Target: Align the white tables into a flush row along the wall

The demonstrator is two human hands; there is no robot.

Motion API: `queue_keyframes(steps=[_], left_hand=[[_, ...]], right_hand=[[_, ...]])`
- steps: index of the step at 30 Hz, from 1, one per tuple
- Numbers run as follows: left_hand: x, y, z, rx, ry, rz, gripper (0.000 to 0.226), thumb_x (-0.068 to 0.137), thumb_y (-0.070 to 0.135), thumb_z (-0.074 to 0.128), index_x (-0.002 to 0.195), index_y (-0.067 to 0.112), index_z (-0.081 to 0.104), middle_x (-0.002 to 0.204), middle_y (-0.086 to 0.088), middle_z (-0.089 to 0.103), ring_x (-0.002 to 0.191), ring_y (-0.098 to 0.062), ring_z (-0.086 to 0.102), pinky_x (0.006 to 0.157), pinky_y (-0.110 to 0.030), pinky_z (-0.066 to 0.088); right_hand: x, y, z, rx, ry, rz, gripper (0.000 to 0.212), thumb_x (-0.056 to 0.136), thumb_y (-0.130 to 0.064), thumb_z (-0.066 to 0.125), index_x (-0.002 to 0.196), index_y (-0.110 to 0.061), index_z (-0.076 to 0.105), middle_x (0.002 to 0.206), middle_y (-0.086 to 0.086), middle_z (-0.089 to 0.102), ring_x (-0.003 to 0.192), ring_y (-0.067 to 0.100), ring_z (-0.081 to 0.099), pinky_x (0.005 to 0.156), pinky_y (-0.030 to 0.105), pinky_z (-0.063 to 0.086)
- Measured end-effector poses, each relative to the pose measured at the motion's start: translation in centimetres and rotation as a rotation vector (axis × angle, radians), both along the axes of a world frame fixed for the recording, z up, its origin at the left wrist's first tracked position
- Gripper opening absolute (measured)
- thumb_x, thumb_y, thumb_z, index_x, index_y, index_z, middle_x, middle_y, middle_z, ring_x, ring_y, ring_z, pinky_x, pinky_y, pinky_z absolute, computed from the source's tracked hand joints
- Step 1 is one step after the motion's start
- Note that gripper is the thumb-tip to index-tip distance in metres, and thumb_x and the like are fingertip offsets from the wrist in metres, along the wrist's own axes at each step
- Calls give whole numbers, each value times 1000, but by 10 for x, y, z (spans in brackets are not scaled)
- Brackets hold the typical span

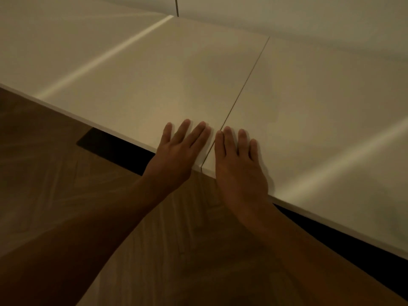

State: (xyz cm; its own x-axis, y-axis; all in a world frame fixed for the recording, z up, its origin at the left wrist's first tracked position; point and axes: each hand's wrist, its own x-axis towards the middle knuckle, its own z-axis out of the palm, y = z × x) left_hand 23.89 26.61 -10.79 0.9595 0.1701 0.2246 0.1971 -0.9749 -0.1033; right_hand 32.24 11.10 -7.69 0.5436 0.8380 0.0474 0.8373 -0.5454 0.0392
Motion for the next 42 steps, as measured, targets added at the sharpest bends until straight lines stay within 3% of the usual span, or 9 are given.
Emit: queue_keyframes(steps=[4,9,13,17,19,22,29,34,42], left_hand=[[2,-1,-2,6,-5,18,111,70,0,83,155,14,13,162,-15,31,147,-44,30,113,-69,26],[3,1,-4,27,-37,34,109,67,0,85,154,11,21,160,-16,35,144,-45,34,111,-71,30],[5,-9,0,-27,18,66,100,75,10,80,157,7,24,163,-18,27,149,-45,23,115,-70,24],[5,-4,12,-75,90,-3,101,79,56,66,158,9,24,164,-17,24,148,-46,22,116,-64,25],[2,3,17,-135,69,-64,102,79,74,48,156,11,28,162,-15,27,146,-44,26,116,-58,28],[-2,9,27,-169,48,-111,106,79,87,42,155,15,31,162,-11,30,146,-37,28,116,-53,30],[22,19,37,-197,180,-238,123,67,96,50,154,11,28,161,-8,27,150,-28,21,123,-53,17],[23,17,29,-127,227,-221,123,76,96,35,161,12,6,170,-4,3,156,-19,-5,126,-52,2],[22,23,25,-131,185,-262,120,78,94,25,160,8,10,169,-8,8,156,-18,0,127,-43,-2]], right_hand=[[-1,0,0,3,-26,-2,81,99,-16,54,157,-1,-1,165,24,3,149,50,4,122,59,11],[-1,3,-4,0,-52,-2,74,100,-13,45,157,0,0,164,25,5,149,51,7,121,60,14],[0,6,-7,-14,-39,-27,77,97,-21,47,156,1,3,163,27,10,148,52,12,119,61,20],[3,9,-1,-6,29,-43,105,84,-46,66,157,-4,3,163,22,11,149,47,9,121,57,15],[4,9,2,17,56,-34,107,83,-46,69,157,-5,4,163,20,11,150,46,8,122,56,13],[3,9,2,12,70,-44,110,81,-43,75,158,-5,6,163,19,13,150,46,9,122,56,15],[28,-7,16,23,224,117,115,81,-68,63,159,-13,-2,168,7,0,154,32,-4,123,43,3],[28,-13,5,73,153,128,104,85,-67,49,159,-8,8,167,11,10,154,32,4,123,43,4],[24,-4,-2,94,73,111,103,85,-63,58,157,-2,16,164,17,19,152,40,12,122,46,8]])
